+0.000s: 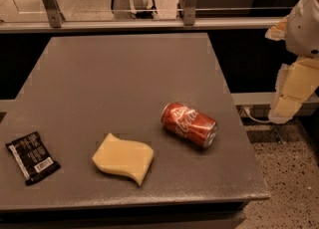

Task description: Place coke can upright

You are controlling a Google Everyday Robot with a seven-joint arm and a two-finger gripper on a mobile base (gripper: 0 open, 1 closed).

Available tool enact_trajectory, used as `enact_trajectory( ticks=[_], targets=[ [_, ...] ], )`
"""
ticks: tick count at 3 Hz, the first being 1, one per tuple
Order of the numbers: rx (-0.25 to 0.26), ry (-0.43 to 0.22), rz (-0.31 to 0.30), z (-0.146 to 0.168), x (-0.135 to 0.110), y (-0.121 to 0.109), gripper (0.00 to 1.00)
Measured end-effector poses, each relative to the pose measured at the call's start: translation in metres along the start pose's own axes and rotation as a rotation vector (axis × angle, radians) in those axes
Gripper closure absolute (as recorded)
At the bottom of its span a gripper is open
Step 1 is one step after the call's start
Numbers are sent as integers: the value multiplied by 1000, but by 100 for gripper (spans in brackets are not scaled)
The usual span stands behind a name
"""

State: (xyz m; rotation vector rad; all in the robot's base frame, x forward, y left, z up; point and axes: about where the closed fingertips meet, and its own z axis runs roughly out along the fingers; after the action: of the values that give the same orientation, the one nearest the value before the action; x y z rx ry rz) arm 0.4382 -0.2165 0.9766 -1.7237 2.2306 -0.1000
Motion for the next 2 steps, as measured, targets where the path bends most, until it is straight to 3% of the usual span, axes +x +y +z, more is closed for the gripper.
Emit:
enact_trajectory(
  ticks=[1,2],
  targets=[
    [0,0,0,0,0,0,0],
    [-29,-51,-8,6,-26,1,0]
  ],
)
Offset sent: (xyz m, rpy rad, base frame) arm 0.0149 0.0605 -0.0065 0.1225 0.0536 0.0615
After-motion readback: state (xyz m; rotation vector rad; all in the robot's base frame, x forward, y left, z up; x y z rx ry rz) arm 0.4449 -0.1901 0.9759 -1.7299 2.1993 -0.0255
